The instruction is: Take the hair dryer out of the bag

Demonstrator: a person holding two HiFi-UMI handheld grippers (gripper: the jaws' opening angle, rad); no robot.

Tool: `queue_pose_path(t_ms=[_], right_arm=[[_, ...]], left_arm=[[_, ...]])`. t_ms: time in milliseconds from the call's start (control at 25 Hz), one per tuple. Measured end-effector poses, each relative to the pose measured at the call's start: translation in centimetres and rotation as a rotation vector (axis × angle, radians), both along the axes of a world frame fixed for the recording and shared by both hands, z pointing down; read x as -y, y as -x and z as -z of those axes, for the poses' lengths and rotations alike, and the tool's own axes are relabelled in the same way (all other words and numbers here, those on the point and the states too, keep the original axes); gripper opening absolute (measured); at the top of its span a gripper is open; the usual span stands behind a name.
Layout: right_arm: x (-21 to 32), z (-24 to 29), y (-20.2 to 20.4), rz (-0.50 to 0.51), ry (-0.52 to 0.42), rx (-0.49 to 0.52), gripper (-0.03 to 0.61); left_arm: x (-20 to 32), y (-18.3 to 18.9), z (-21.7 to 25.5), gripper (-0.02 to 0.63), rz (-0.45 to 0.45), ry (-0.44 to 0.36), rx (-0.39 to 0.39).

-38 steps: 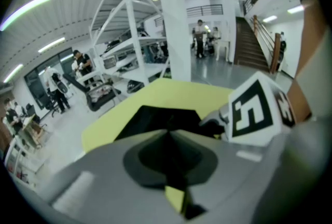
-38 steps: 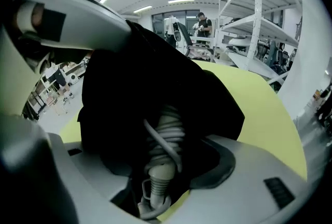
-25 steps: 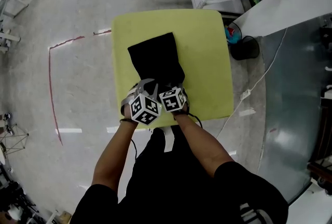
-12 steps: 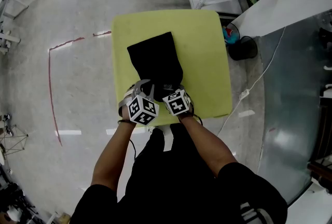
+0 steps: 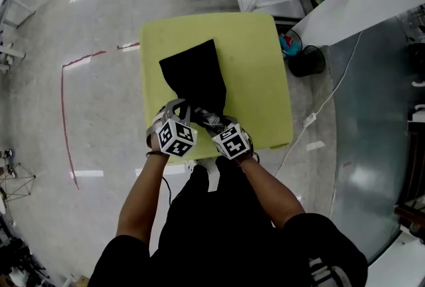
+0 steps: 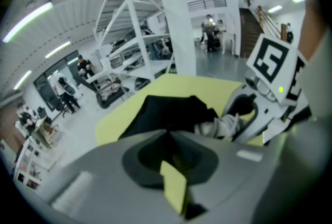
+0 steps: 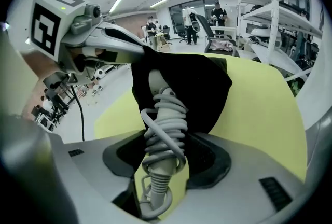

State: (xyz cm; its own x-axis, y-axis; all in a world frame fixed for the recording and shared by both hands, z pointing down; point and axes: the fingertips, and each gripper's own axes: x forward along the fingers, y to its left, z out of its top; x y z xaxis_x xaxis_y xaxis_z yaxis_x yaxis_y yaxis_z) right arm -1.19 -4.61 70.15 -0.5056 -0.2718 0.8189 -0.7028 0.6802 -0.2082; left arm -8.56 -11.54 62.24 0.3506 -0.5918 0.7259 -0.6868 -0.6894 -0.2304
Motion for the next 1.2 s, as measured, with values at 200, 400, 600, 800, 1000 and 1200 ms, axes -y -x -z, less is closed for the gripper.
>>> queue_pose_path(t_ms=[200,400,600,800,1000,1200], right_arm=[[-2.2,1.0,-1.5,0.057,0.012,0.012,0.222],[-4.4,2.4,-2.1,0.171,0.008,0.068,0.222],[-6.7,3.3,-2.7,0.282,0.008,0.152,0.222],[-9.1,4.7,-2.9,0.355,0.015,0.244,0.222],[-10.9,6.6,-3.4,0.356,0.003,0.321,0.222],[-9.3,9.3,-4.3,0.228,-0.065,0.386,0.222]], left_arm=[[-0.2,0.0,0.1,0.020,-0.007,-0.003,0.001],[-0.7,0.1,-0.3,0.020,-0.014,0.006,0.000],[-0.7,-0.7,0.1,0.020,-0.003,0.030,-0.099],[-0.7,-1.1,0.2,0.020,0.018,0.062,-0.165],[-0.5,-0.9,0.4,0.021,0.076,0.085,-0.295],[-0.9,-0.7,0.6,0.058,0.113,0.065,-0.321]])
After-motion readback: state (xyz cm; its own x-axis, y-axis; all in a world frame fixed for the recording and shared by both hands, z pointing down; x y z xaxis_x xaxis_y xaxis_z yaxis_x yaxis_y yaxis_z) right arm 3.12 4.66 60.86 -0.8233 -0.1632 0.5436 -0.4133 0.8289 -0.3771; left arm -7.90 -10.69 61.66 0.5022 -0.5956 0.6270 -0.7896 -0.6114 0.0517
